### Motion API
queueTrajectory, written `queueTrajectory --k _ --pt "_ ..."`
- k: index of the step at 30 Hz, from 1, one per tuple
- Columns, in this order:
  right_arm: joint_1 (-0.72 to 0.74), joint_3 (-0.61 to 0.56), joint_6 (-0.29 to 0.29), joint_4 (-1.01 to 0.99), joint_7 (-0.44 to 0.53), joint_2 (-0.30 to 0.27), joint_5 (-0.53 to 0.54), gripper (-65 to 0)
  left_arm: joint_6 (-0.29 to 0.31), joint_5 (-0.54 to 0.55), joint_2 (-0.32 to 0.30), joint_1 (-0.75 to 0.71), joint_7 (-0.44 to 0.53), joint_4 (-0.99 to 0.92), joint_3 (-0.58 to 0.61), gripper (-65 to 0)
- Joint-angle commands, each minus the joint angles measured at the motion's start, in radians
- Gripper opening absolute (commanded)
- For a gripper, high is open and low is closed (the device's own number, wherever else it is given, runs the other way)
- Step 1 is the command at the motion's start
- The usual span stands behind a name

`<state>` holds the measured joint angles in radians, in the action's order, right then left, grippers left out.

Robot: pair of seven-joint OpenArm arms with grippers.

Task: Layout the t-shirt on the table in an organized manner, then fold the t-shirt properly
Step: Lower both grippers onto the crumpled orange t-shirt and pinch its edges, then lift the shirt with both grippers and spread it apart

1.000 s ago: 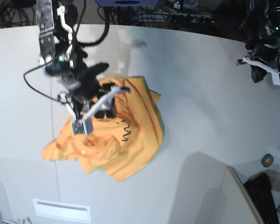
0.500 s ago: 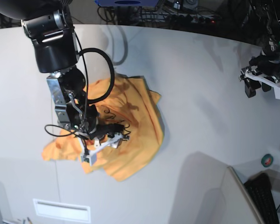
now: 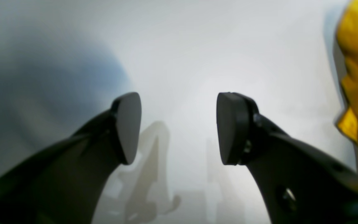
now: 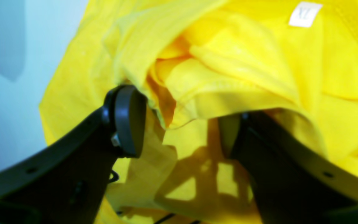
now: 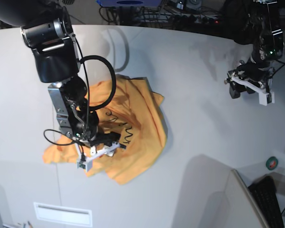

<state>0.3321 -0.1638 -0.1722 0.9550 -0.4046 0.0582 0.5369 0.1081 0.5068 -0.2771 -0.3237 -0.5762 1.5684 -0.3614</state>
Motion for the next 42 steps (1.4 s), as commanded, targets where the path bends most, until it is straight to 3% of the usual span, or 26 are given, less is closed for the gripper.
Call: queueTrajectory --k 1,3,4,7,10,15,19,24,28,36,42 --pt "0.028 0.0 0.01 0.019 0.039 0.012 0.004 -41.6 0.006 0.01 -0.017 0.024 0.022 0.0 0.011 -28.3" --pt "0.026 0.0 0.012 0.022 0.06 0.009 0.004 -59.3 0.006 0.01 -0.017 0.051 0.022 -0.029 0.037 -28.3" --pt "0.026 0.0 0.012 0.022 0.059 0.009 0.005 -65.0 0.006 0.01 -0.017 0.073 0.022 -0.041 0.052 -28.3" --pt "-0.003 0.0 0.012 0.061 0.059 0.007 0.042 -65.0 0.006 0.002 -0.017 0.131 0.022 -0.087 0.104 -28.3" --pt "-0.067 -0.006 0.012 0.218 0.055 -0.014 0.108 -65.0 0.006 -0.089 -0.015 0.185 0.022 -0.113 0.15 -28.3" --pt "-0.109 0.0 0.012 0.534 -0.104 -0.059 0.114 -65.0 0.006 -0.261 -0.009 0.22 0.025 -0.119 0.192 -28.3" --pt "-0.086 0.0 0.012 0.695 -0.15 -0.119 0.114 -65.0 0.006 -0.267 -0.015 0.246 0.025 -0.119 0.184 -28.3" --pt "-0.04 0.0 0.012 0.746 -0.17 -0.188 0.116 -65.0 0.006 -0.267 -0.007 0.285 0.025 -0.119 0.197 -28.3" --pt "-0.055 0.0 0.012 0.801 -0.17 -0.215 0.116 -65.0 0.006 -0.271 0.065 0.395 0.025 -0.176 0.22 -28.3" --pt "-0.146 0.002 0.012 0.833 -0.165 -0.215 0.116 -65.0 0.006 -0.265 0.183 0.777 0.035 -0.63 0.399 -28.3" --pt "-0.195 0.002 0.012 0.869 -0.165 -0.215 0.116 -65.0 0.006 -0.273 0.292 0.952 0.296 -1.041 0.413 -28.3"
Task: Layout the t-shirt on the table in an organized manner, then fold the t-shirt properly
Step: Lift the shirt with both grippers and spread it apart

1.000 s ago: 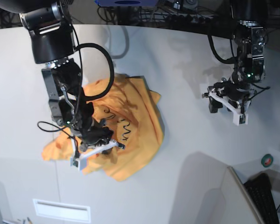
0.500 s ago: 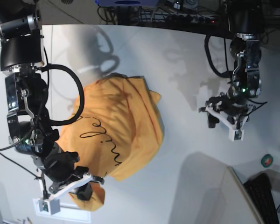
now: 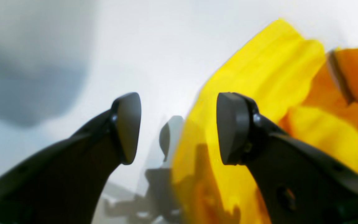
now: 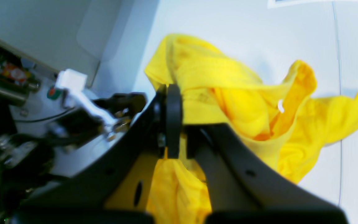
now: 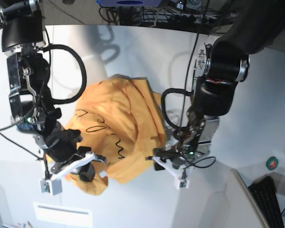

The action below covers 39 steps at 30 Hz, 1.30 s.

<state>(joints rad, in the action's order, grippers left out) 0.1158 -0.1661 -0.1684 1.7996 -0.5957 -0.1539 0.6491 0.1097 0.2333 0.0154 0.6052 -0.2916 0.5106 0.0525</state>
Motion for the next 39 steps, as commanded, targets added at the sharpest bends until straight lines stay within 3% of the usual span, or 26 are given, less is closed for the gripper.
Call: queueTrajectory --k 1,11,13,15,16,25,30,35,39 --pt "0.014 0.004 0.008 0.032 0.026 -0.003 0.004 -65.0 0.005 -0.001 0.011 0.034 0.044 -0.027 -0.001 -28.3" --pt "-0.064 0.004 0.008 0.087 0.027 -0.031 0.002 -65.0 0.005 -0.002 0.025 -0.009 0.076 -0.116 0.002 -30.6" --pt "-0.08 0.009 0.008 0.088 0.029 -0.043 0.002 -65.0 0.005 -0.002 0.008 -0.037 0.076 -0.114 0.0 -41.8" --pt "-0.106 0.049 0.008 0.088 0.029 -0.046 0.002 -65.0 0.005 0.002 -0.012 -0.057 0.076 -0.102 -0.001 -63.0" --pt "-0.118 0.069 0.008 0.088 0.029 -0.046 0.002 -65.0 0.005 0.005 -0.025 -0.064 0.075 -0.092 -0.006 -65.0" --pt "-0.098 0.288 0.008 0.006 0.026 -0.062 0.001 -65.0 0.002 0.008 -0.125 -0.084 0.058 0.147 -0.013 -65.0" --pt "0.046 0.308 0.008 -0.126 0.029 -0.118 0.002 -65.0 0.002 0.008 -0.117 0.017 -0.08 0.247 -0.012 -65.0" --pt "0.232 0.31 0.008 -0.229 0.03 -0.166 0.002 -65.0 0.002 0.002 -0.071 0.172 -0.088 0.259 -0.003 -65.0" --pt "0.353 0.308 0.01 -0.254 0.032 -0.244 0.002 -65.0 0.002 0.007 -0.065 0.278 -0.088 0.267 -0.009 -65.0"
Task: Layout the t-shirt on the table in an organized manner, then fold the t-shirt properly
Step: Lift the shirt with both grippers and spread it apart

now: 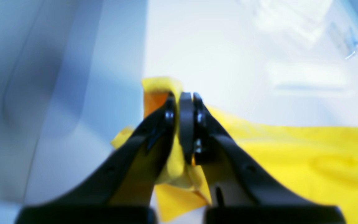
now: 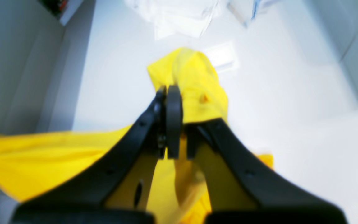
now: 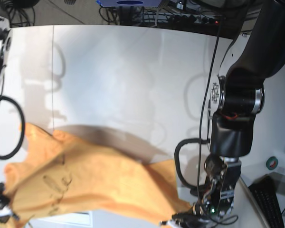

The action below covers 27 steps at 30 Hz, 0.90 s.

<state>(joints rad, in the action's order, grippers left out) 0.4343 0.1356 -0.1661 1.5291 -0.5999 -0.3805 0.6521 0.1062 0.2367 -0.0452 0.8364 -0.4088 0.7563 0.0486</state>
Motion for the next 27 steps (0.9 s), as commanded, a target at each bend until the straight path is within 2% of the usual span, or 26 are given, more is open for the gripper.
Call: queueTrajectory --k 1,4,6,9,11,14,16,19,22,27 --pt "0.051 0.008 0.007 0.021 0.036 -0.041 -0.001 -65.0 0.005 0.005 -0.005 0.068 0.029 0.024 -0.008 -65.0" --pt "0.08 0.011 0.009 0.077 0.059 -0.116 0.001 -65.0 0.005 0.006 -0.012 0.093 0.012 0.116 -0.011 -65.0" --pt "0.039 0.035 0.02 0.149 0.071 -0.148 0.001 -65.0 0.005 0.006 -0.032 0.05 -0.071 0.242 -0.036 -65.0" --pt "-0.157 0.141 0.073 0.281 0.076 -0.136 0.001 -65.0 0.005 0.005 -0.051 -0.133 -0.23 0.523 -0.117 -65.0" --pt "-0.303 0.197 0.115 0.34 0.076 -0.071 0.001 -65.0 0.005 -0.004 -0.068 -0.285 -0.286 0.673 -0.148 -65.0" --pt "-0.498 0.273 0.191 0.367 0.076 0.076 0.001 -65.0 0.005 -0.004 -0.1 -0.53 -0.298 0.803 -0.151 -65.0" --pt "-0.592 0.293 0.274 0.347 0.076 0.176 -0.002 -65.0 0.005 -0.004 -0.103 -0.661 -0.295 0.805 -0.155 -65.0" --pt "-0.676 0.298 0.371 0.221 0.076 0.289 -0.005 -65.0 0.005 -0.004 -0.115 -0.793 -0.292 0.75 -0.152 -65.0" --pt "-0.697 0.298 0.415 0.078 0.076 0.328 -0.005 -65.0 0.005 0.002 -0.115 -0.839 -0.292 0.661 -0.16 -65.0" --pt "-0.745 0.295 0.42 0.037 0.07 0.34 -0.002 -65.0 0.005 0.003 -0.126 -0.869 -0.292 0.622 -0.197 -65.0"
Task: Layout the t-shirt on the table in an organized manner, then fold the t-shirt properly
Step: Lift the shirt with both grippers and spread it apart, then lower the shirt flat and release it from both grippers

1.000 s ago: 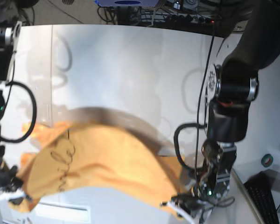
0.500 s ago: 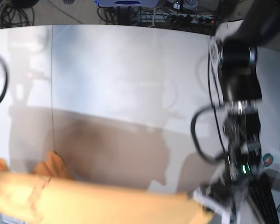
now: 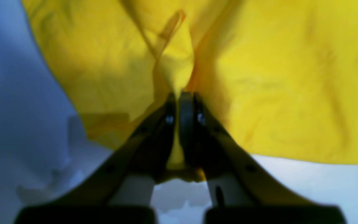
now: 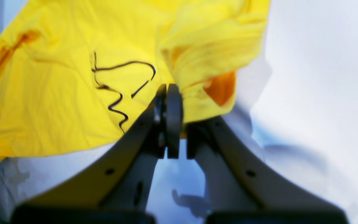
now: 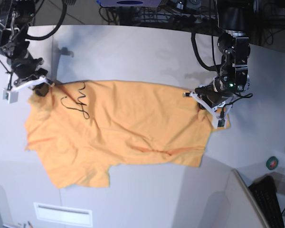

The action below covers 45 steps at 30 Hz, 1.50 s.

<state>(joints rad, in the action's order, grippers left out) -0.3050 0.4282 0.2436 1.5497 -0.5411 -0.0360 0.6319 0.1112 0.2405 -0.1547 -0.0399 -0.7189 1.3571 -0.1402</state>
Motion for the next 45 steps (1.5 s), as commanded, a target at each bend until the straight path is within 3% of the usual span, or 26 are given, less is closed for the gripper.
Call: queueTrajectory --k 1,3,6,7,12,17,22,25,28,31,35,41,45 --pt "-0.016 0.004 0.01 0.018 0.011 -0.002 0.019 -65.0 0.0 0.0 -0.016 -0.002 0.018 0.035 -0.022 -65.0" --pt "-0.036 0.005 0.01 0.03 0.011 -0.003 0.019 -63.6 0.0 0.0 -0.016 -0.013 0.018 0.061 -0.046 -65.0" --pt "-0.078 0.005 0.01 0.051 0.011 -0.005 0.019 -44.7 0.0 0.0 -0.026 -0.054 0.018 0.095 -0.108 -55.5" --pt "-0.096 0.005 0.01 0.065 0.011 -0.003 0.019 -41.3 0.0 0.0 -0.026 -0.07 0.018 0.109 -0.137 -53.3" --pt "-0.165 0.007 0.009 0.142 0.009 -0.006 0.019 -40.2 0.005 0.0 -0.029 -0.131 0.018 0.189 -0.266 -53.0" --pt "-0.207 0.007 -0.117 0.206 0.011 -0.011 0.016 -40.1 0.005 0.0 -0.052 -0.159 0.017 0.25 -0.319 -50.7" --pt "-0.205 0.007 -0.267 0.208 0.014 -0.021 0.018 -39.9 0.005 0.0 -0.062 -0.163 0.017 0.249 -0.321 -21.6" --pt "-0.202 0.03 -0.303 0.205 0.071 -0.002 0.019 -39.9 0.005 0.001 -0.064 -0.176 0.017 0.255 -0.327 -13.8" --pt "-0.128 0.028 -0.28 0.2 0.114 -0.038 0.013 -39.9 0.005 0.032 -0.058 -0.163 0.017 0.253 -0.347 -13.8" --pt "0.016 -0.038 -0.273 0.168 0.0 -0.147 0.013 -39.9 0.005 0.136 -0.056 -0.162 0.017 0.252 -0.312 -13.8" --pt "0.263 -0.136 -0.273 -0.031 -0.146 -0.239 0.013 -39.9 0.005 0.188 -0.053 -0.162 0.017 0.252 -0.272 -13.8" --pt "0.536 -0.375 -0.272 -0.407 -0.156 -0.295 0.013 -39.9 0.005 0.188 -0.053 -0.163 0.017 0.25 -0.27 -13.8" --pt "0.646 -0.533 -0.277 -0.581 -0.057 -0.292 0.013 -39.9 0.005 0.185 -0.058 -0.165 0.017 0.25 -0.272 -14.0"
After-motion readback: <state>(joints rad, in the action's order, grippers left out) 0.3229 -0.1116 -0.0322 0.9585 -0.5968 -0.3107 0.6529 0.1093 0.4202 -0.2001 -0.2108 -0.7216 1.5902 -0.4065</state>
